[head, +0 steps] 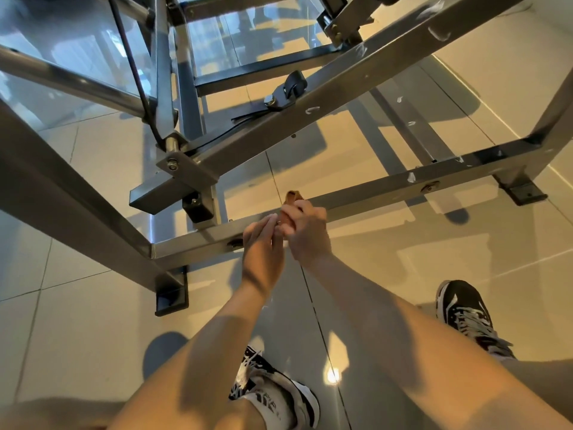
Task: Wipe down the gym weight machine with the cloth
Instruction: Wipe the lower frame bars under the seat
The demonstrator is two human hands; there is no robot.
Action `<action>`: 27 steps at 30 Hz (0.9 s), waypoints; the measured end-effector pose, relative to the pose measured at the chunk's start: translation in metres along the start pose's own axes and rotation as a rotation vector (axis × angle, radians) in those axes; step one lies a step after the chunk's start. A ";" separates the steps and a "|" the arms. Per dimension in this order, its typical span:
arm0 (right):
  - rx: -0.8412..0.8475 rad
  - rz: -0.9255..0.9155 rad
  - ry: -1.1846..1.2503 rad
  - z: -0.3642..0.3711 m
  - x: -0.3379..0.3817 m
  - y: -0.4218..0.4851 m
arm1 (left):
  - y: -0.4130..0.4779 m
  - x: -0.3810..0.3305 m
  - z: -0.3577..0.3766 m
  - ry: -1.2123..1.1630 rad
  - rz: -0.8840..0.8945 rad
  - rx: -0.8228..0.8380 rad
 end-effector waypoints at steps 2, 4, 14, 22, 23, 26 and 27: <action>0.065 -0.018 0.004 0.006 -0.006 -0.008 | 0.008 -0.013 0.006 -0.029 0.040 0.025; -0.007 -0.049 -0.034 -0.013 -0.023 -0.007 | 0.013 -0.029 0.019 0.041 0.126 0.067; -0.188 0.050 -0.172 -0.084 -0.095 0.015 | 0.048 -0.087 0.087 0.152 0.136 0.201; -0.199 0.371 -0.151 -0.142 -0.204 0.039 | 0.075 -0.140 0.151 0.111 0.370 0.403; -0.215 0.411 -0.117 -0.143 -0.208 0.042 | 0.078 -0.144 0.155 0.090 0.396 0.418; -0.182 0.397 -0.079 -0.127 -0.199 0.040 | 0.090 -0.157 0.167 -0.040 0.370 0.432; -0.159 0.317 -0.065 -0.125 -0.188 0.036 | 0.091 -0.158 0.171 -0.030 0.390 0.422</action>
Point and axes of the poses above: each hand's wrist, its own y-axis towards the middle knuckle, its own z-axis out of the palm, x = y × z, the point moved 9 cm from there along y, towards the middle knuckle, and after that the axes turned 1 degree about -x, right-handed, at the moved point
